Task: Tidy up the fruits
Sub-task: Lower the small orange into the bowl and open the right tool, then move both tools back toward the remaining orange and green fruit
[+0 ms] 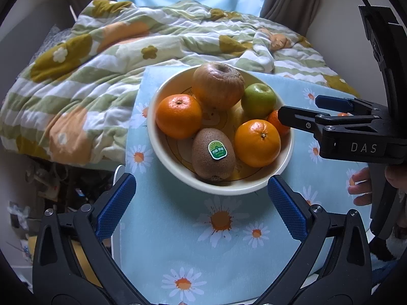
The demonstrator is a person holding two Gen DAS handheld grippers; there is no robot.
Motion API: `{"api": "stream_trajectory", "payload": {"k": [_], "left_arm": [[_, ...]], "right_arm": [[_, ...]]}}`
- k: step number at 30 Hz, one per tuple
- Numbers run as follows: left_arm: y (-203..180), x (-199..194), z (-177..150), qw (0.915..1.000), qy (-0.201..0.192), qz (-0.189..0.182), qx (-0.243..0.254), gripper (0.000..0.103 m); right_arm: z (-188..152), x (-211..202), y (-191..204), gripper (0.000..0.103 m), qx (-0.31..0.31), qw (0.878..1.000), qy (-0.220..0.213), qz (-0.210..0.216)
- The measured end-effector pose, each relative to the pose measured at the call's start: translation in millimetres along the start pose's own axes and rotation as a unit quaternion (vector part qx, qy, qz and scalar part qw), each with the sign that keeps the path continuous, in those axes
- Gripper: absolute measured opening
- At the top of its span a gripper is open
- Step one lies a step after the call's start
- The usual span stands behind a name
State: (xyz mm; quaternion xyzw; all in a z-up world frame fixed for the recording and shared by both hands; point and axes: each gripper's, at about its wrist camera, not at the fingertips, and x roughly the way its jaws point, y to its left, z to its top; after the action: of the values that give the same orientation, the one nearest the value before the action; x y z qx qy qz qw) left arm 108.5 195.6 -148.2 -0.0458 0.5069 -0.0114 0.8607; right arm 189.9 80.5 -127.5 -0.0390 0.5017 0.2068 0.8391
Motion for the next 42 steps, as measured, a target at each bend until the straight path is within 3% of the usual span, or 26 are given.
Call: {"api": "stream_trajectory", "payload": {"k": [8,15,23,30,42], "left_arm": [[-2,-27,2,0.9998,-0.015,0.002,0.015,0.103],[-6,-53,12,0.9987,-0.035,-0.001,0.037,0.103],[-21,-64,33,0.9967,-0.055,-0.022,0.056,0.103],[-65,-69,44,0.9933,-0.073,-0.035,0.083,0.103],[-178,-48,52,0.9913,-0.066,-0.057,0.099,0.103]], "right_arm": [[-1,-24,2,0.094,0.013,1.000,0.010,-0.003],[-6,-66,6,0.094,0.026,0.999,-0.016,-0.026],[-24,-113,-20,0.094,0.072,0.994,-0.036,-0.068],[-49,-152,-60,0.094,0.101,0.985,-0.071,-0.118],[-96,-184,-150,0.094,0.092,0.985,-0.073,-0.130]]}}
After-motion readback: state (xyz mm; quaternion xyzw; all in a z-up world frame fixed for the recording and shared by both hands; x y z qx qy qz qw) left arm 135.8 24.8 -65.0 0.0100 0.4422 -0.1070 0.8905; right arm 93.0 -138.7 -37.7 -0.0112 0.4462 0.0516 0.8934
